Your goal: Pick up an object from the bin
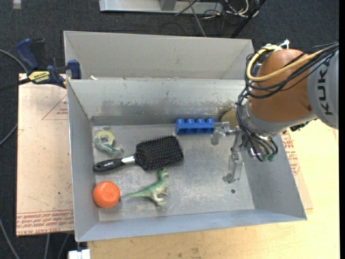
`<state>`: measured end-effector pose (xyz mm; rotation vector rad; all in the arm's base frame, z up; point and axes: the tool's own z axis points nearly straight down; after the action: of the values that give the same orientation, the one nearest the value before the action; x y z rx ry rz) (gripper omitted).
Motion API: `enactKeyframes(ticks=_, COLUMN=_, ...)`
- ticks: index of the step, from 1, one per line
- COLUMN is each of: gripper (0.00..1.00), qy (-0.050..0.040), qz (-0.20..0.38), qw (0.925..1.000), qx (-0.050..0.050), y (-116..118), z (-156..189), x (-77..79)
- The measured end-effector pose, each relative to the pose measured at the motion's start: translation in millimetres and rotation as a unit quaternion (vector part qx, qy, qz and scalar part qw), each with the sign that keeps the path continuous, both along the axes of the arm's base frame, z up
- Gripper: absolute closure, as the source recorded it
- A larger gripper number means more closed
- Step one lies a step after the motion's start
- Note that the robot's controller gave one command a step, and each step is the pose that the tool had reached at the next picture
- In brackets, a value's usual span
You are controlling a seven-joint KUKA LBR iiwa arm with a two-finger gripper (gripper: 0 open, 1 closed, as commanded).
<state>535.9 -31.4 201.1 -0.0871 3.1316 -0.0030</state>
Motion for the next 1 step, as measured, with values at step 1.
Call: enactKeyframes(ticks=1, gripper=0.0, qy=0.0038, qz=-0.012, qw=0.9999, qx=0.002, y=32.2, z=-38.9, x=-15.3)
